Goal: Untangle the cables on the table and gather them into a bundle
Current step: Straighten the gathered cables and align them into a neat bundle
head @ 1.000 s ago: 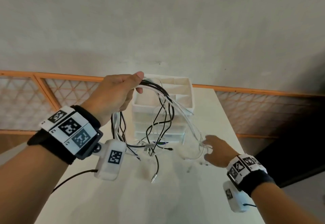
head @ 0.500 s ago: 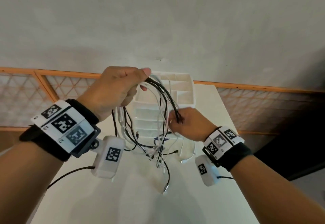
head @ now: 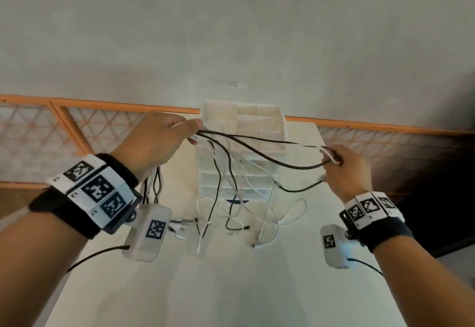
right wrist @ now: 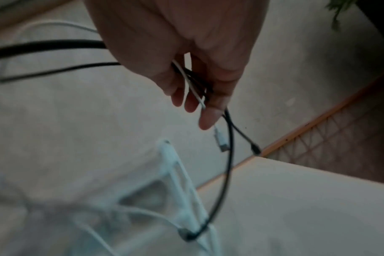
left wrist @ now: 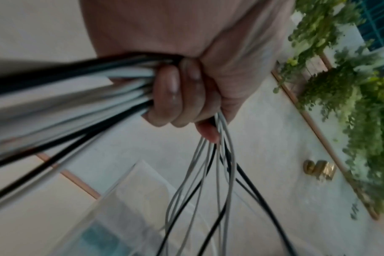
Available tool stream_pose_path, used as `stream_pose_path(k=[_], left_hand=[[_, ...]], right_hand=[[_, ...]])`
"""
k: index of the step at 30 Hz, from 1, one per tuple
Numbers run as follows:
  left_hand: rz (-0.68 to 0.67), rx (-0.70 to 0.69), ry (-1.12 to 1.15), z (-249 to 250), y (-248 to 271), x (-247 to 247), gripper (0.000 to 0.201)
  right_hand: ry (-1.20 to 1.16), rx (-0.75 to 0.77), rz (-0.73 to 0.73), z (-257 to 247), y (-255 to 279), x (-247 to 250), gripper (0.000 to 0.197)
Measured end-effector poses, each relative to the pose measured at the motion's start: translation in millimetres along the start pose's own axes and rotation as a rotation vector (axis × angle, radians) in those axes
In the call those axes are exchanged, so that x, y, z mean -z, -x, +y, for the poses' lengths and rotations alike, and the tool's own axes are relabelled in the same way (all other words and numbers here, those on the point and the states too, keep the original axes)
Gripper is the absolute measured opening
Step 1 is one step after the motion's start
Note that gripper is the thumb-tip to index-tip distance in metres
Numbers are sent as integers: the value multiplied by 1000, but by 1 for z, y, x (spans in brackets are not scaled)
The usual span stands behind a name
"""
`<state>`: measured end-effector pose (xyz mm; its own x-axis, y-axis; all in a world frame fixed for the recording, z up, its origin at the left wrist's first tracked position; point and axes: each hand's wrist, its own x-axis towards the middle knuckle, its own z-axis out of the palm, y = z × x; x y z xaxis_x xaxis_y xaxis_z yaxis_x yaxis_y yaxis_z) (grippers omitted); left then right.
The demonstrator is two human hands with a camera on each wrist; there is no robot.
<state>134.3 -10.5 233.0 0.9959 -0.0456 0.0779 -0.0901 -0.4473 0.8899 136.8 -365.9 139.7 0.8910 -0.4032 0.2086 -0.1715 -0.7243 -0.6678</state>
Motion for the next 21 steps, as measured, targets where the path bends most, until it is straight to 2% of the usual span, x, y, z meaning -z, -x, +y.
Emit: stream_pose_path(k=[3, 5, 7, 9, 10, 12, 14, 16, 18, 21], left_hand=[[10, 43, 253, 4, -7, 11, 44], [-40, 18, 267, 9, -8, 14, 46], [-80, -8, 232, 11, -7, 12, 55], [-113, -15, 219, 11, -5, 7, 55], [-136, -26, 210, 12, -4, 5, 54], [-196, -62, 186, 13, -1, -1, 53], [-270, -109, 158, 18, 4, -9, 52], [-329, -137, 112, 23, 8, -16, 50], [-339, -157, 62, 26, 11, -20, 49], [-306, -168, -5, 27, 14, -18, 50]], right_hand=[[387, -44, -240, 37, 20, -18, 25], [465, -98, -387, 55, 33, -30, 29], [383, -95, -492, 53, 37, -30, 44], [164, -73, -619, 38, 35, -23, 63], [23, -46, -636, 25, 33, -16, 63], [-276, 48, -563, -9, 29, -3, 52], [-423, 189, -489, -51, 26, 5, 43], [-387, 353, -457, -90, 27, 1, 32], [-307, 478, -435, -115, 31, -10, 10], [-213, 492, -313, -119, 28, -18, 15]])
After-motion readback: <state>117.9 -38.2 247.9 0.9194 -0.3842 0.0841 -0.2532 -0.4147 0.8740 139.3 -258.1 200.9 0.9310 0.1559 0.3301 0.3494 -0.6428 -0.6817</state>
